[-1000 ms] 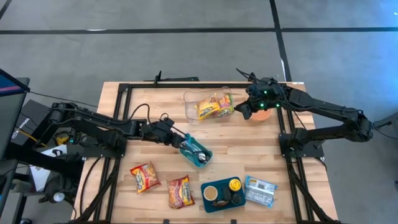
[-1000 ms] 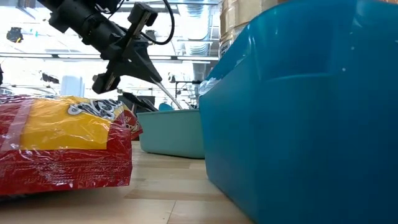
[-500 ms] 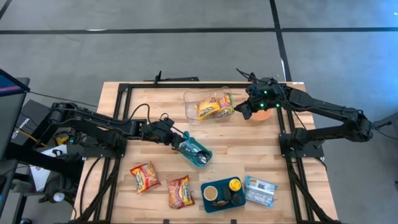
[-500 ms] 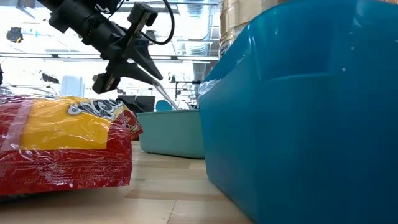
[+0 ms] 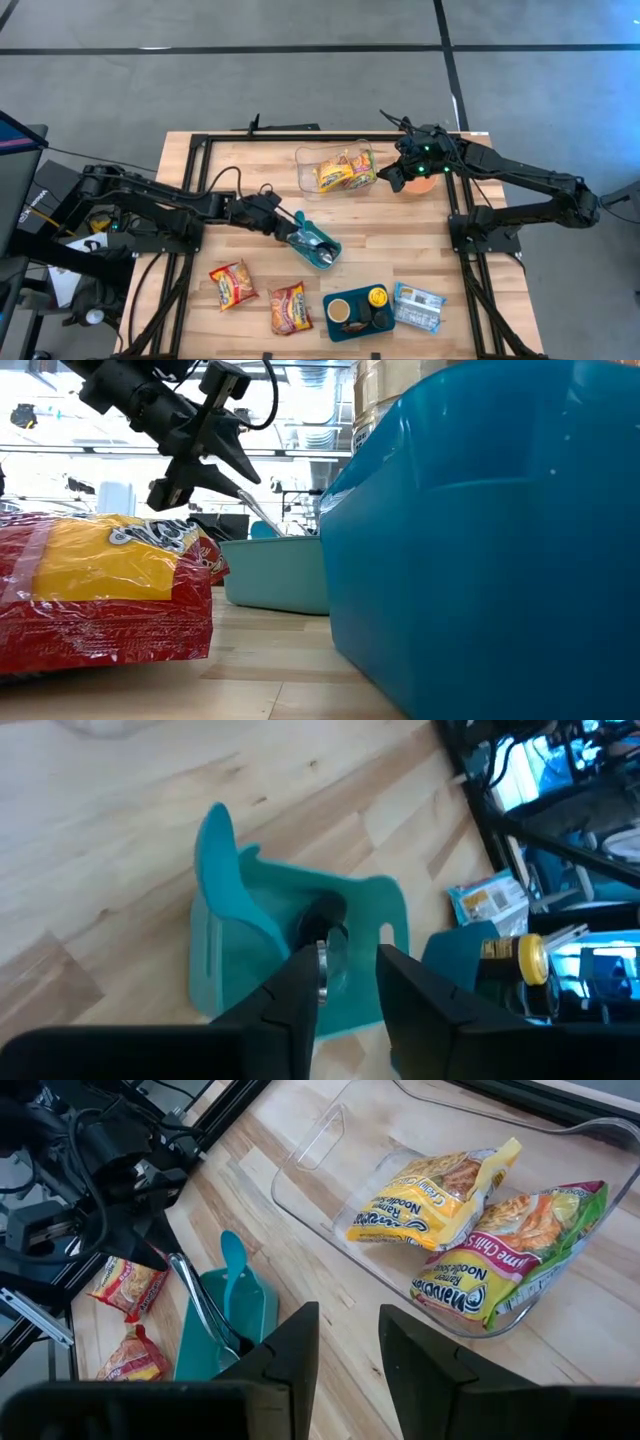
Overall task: Pick & Place Food Item
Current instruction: Put the silver spoon into the green bin
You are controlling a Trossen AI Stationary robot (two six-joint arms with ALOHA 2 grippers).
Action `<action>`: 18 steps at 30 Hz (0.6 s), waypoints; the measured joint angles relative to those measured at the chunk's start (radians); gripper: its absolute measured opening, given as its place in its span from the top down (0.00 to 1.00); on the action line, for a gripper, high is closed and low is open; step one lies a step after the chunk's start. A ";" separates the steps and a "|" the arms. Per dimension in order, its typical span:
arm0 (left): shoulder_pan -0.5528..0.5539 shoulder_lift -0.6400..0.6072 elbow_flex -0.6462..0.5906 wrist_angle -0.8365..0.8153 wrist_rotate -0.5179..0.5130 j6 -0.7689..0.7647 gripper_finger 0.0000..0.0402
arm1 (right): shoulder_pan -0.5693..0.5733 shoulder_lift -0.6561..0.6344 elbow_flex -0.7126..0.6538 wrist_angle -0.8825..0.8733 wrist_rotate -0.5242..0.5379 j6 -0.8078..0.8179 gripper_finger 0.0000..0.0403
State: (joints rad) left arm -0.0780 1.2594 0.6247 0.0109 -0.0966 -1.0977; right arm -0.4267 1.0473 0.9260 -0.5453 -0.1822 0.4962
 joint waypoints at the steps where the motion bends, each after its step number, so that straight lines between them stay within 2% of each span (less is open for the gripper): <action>1: 0.000 0.000 0.000 -0.008 0.003 0.000 0.75 | 0.000 0.000 0.000 0.000 0.000 0.000 0.75; 8: 0.000 0.000 0.000 -0.122 0.020 -0.005 0.74 | 0.000 0.000 0.000 0.000 0.000 0.000 0.75; 18: 0.000 0.000 0.000 -0.147 0.020 -0.006 0.74 | 0.000 0.000 0.000 0.000 0.000 0.000 0.75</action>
State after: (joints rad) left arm -0.0776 1.2591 0.6247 -0.1358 -0.0769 -1.1038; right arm -0.4263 1.0471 0.9260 -0.5457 -0.1825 0.4963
